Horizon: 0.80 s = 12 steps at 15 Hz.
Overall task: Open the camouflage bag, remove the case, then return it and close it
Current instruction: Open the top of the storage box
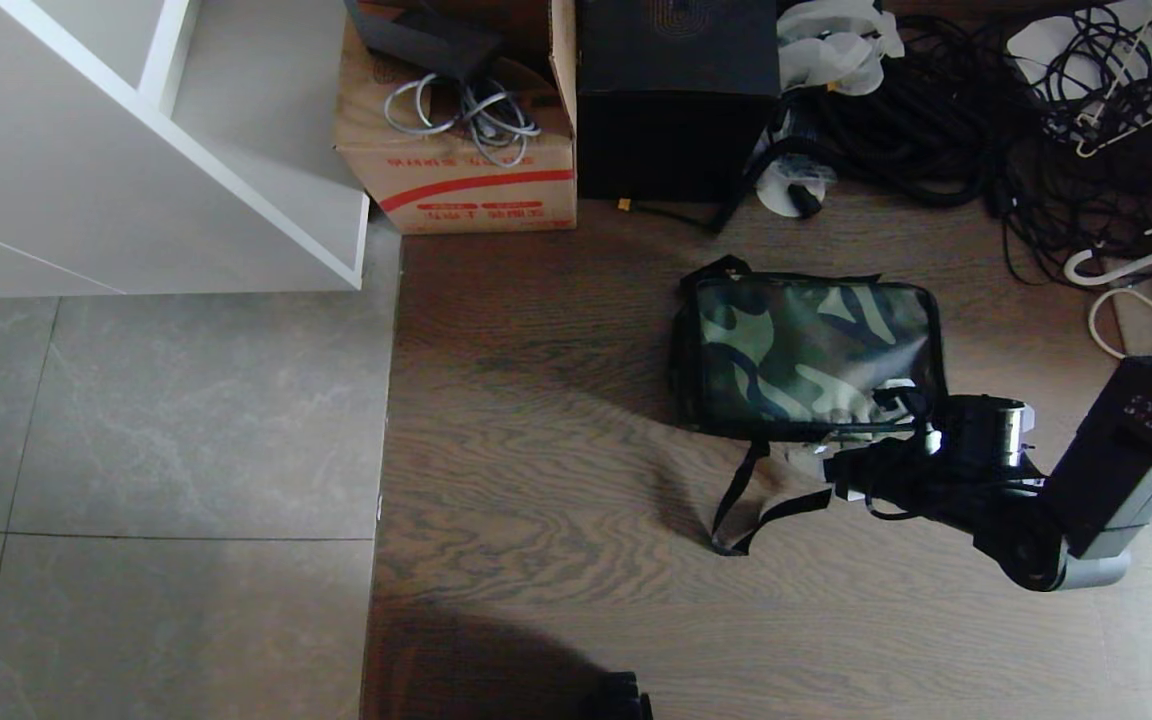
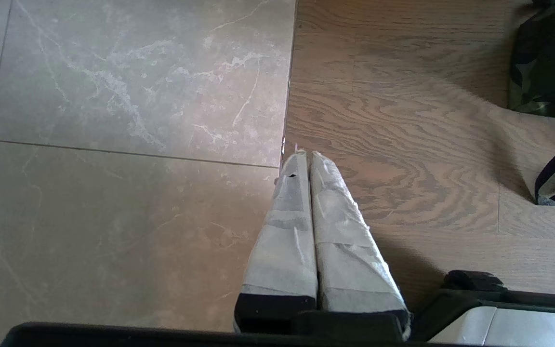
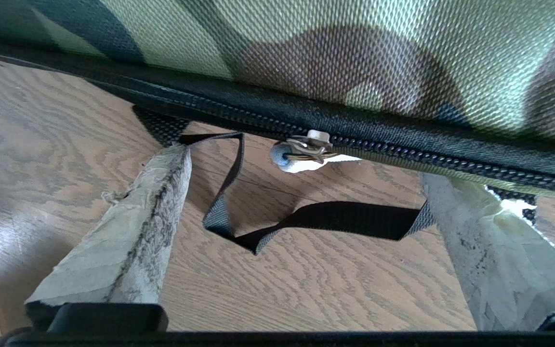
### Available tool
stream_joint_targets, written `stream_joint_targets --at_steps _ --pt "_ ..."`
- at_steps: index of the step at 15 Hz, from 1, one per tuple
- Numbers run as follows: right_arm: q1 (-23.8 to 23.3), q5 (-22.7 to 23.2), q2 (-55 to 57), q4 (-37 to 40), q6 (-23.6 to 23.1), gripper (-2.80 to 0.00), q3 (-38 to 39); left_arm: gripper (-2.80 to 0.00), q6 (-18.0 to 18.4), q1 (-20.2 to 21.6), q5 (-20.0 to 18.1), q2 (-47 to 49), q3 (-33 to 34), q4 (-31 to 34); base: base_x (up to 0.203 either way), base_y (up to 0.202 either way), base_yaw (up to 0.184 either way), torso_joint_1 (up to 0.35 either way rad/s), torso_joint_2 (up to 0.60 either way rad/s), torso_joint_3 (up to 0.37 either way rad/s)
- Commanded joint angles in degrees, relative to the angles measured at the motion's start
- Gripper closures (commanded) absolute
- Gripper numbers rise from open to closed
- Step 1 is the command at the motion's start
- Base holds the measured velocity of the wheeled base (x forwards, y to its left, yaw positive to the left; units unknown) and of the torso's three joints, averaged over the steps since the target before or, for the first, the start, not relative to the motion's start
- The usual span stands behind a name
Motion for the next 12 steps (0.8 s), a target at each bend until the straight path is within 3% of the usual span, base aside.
stream_joint_targets --at_steps 1,12 --pt "0.2 0.1 1.9 -1.0 0.2 -2.8 -0.7 0.0 0.0 0.0 0.0 0.0 0.5 0.0 0.0 0.0 0.0 0.0 0.0 0.0" --pt "0.4 0.3 6.3 -7.4 0.9 -2.8 -3.4 0.0 0.0 -0.1 0.0 0.0 0.5 0.0 0.0 0.0 0.0 0.0 0.0 0.0"
